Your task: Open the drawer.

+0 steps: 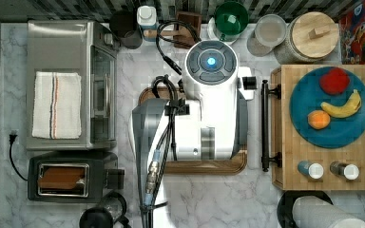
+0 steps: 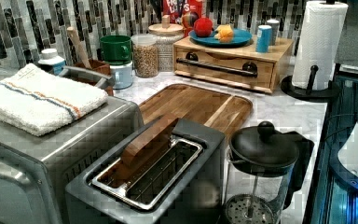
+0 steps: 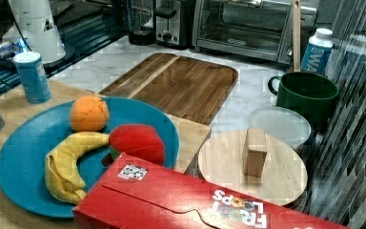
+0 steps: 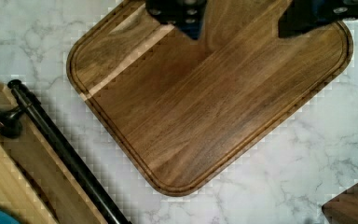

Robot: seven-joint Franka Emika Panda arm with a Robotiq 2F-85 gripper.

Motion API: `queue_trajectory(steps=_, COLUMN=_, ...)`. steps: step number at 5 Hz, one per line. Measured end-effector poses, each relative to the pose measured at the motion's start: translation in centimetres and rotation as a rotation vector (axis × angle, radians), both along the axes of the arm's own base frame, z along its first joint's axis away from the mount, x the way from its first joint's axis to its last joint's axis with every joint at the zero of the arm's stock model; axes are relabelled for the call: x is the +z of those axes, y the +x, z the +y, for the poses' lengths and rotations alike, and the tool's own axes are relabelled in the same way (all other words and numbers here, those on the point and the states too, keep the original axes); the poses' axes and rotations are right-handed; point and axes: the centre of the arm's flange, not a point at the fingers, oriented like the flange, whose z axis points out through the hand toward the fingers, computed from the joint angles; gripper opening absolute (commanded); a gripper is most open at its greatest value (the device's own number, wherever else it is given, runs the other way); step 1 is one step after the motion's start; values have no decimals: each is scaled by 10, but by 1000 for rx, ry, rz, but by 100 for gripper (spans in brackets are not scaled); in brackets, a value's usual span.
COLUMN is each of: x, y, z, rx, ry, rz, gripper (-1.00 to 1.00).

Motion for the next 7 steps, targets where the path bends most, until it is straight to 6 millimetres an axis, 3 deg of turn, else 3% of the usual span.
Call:
queue_trajectory(steps=3, x=-21, y=2, z=-2, rx=0, ry=1, rz=5, gripper=100)
queue_trajectory(steps=4, x=-31, y=2, z=-6, rx=74, ry=3, rz=-32, gripper=100)
queue_trajectory(steps=5, x=-48, y=-4, z=-12, rx=286, ry=-32, rz=-35, gripper=100)
queue_trajectory(steps=7, x=-86, y=-25, z=-46, rx=519, ry=-5, rz=26, gripper=100)
